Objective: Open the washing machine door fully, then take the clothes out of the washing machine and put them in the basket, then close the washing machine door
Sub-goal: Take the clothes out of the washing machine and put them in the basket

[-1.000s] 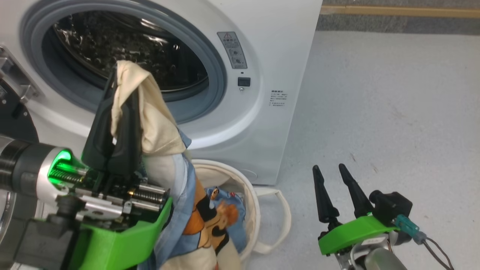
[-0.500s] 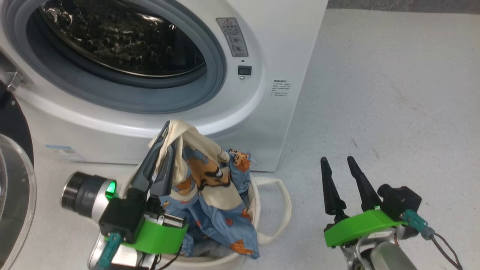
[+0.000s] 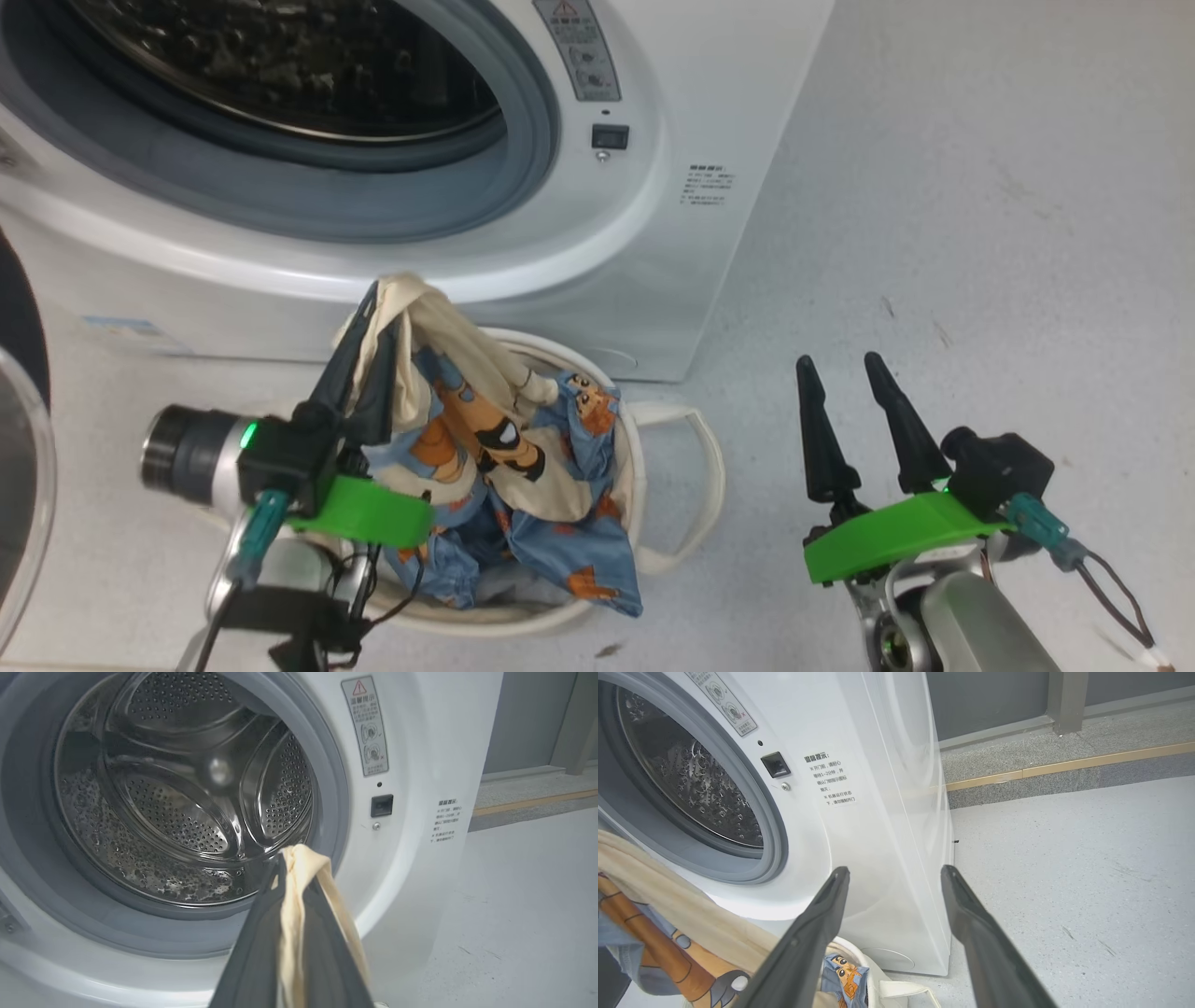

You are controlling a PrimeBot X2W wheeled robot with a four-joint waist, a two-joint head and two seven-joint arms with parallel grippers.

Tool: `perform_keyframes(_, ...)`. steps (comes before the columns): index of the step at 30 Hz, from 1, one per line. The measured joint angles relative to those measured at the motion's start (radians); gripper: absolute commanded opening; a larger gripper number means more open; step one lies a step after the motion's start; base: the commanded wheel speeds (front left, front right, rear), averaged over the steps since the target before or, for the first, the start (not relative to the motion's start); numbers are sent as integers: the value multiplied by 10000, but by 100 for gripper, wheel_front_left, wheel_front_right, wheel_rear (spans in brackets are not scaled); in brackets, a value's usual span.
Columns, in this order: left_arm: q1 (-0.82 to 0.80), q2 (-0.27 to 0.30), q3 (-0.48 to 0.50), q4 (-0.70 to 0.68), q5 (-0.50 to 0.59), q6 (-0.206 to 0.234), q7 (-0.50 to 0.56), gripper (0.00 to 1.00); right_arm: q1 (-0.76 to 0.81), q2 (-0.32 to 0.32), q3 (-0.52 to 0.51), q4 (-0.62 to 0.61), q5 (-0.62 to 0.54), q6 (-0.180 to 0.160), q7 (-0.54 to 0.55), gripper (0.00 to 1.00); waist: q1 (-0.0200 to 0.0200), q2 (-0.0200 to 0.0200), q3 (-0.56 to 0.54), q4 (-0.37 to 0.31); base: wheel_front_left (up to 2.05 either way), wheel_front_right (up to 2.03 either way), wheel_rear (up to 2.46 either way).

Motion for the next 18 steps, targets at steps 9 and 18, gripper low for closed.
perform_keyframes(9,-840,-178,-443,3275,84,-385,2,0,-542,0,125,-159,-69,0,0,100,0,0,895,-281,0,0,0)
perform_keyframes(18,-1871,-244,-431,5467,86,-382,2,0,-769,-2,113,-228,35,0,0,100,0,0,1506,-868,0,0,0)
